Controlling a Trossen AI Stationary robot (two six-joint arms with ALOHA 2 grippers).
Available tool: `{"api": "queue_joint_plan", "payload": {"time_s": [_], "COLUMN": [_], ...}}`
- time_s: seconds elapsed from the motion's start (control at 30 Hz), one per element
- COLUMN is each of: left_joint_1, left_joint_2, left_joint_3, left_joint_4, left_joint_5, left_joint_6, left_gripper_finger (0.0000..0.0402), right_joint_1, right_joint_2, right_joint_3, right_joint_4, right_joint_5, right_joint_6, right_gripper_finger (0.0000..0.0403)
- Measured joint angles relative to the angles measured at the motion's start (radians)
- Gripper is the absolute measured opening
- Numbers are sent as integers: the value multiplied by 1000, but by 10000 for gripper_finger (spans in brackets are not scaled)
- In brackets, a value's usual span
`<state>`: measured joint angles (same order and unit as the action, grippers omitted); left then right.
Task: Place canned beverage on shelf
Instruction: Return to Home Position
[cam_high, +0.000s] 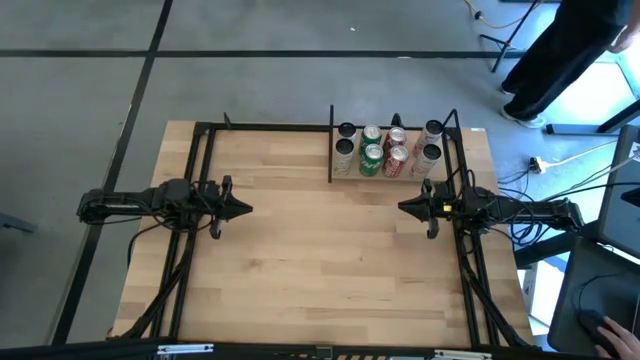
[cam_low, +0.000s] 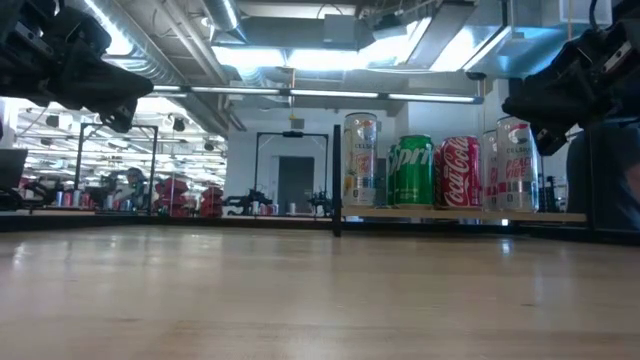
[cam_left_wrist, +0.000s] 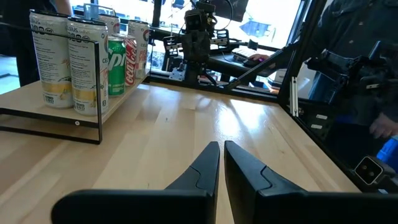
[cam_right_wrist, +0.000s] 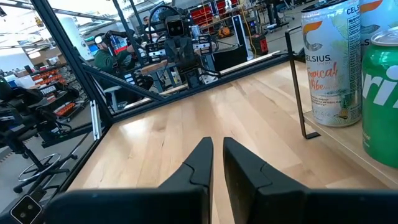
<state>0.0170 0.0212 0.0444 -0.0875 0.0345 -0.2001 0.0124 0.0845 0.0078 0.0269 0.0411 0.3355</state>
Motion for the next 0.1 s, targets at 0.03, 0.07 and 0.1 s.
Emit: {"api": "queue_joint_plan", "payload": {"time_s": [0.03,0.07,0.1], "left_joint_1": [0,0,0], "left_joint_2": [0,0,0], "left_joint_3": [0,0,0], "left_joint_4": [0,0,0], "left_joint_5": [0,0,0], "left_joint_6": [0,0,0], "left_gripper_finger": [16,16,16], "right_joint_1": [0,0,0], "right_joint_2": [0,0,0], "right_joint_3": [0,0,0], "right_joint_4": [0,0,0], "right_joint_5": [0,0,0], "right_joint_6": [0,0,0], "right_gripper_finger": [28,28,28]}}
